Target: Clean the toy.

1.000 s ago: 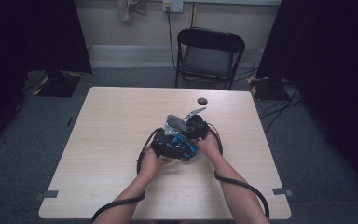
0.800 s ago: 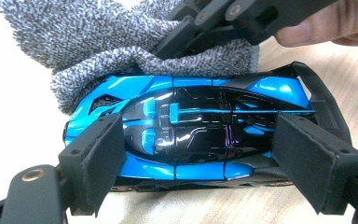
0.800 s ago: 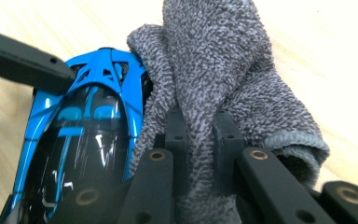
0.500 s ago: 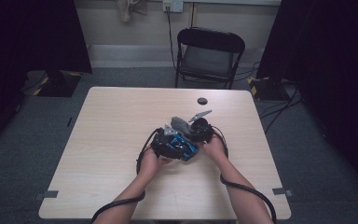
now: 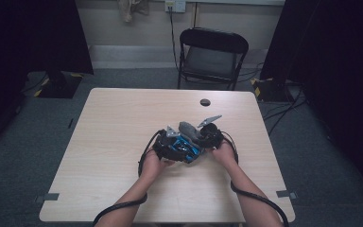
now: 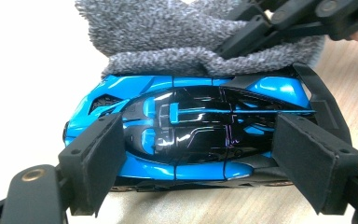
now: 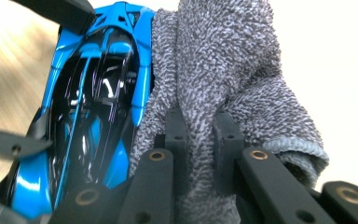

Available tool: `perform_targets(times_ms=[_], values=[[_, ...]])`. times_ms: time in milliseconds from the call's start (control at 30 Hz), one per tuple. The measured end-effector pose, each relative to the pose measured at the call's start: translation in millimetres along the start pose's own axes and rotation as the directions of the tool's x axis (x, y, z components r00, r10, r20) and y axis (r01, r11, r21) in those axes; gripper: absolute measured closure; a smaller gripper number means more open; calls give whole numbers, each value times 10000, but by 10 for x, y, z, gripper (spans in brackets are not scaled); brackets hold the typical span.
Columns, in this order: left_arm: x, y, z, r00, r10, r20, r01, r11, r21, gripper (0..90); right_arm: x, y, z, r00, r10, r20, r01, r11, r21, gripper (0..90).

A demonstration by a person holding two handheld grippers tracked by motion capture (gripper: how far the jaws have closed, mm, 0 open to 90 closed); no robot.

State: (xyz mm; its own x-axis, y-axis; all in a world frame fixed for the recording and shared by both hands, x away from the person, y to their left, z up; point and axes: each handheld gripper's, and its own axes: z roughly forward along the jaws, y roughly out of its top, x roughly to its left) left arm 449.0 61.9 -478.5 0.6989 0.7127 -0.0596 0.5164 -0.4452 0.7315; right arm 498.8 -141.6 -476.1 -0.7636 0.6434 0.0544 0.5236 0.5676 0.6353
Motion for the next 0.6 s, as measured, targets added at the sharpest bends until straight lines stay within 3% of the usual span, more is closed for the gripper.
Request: perform_targets(times_ms=[600], values=[[-4, -6, -1, 10000, 23, -14, -23, 10000, -43, 174, 27, -303, -244, 9997, 244, 74, -243, 9996, -112, 800]])
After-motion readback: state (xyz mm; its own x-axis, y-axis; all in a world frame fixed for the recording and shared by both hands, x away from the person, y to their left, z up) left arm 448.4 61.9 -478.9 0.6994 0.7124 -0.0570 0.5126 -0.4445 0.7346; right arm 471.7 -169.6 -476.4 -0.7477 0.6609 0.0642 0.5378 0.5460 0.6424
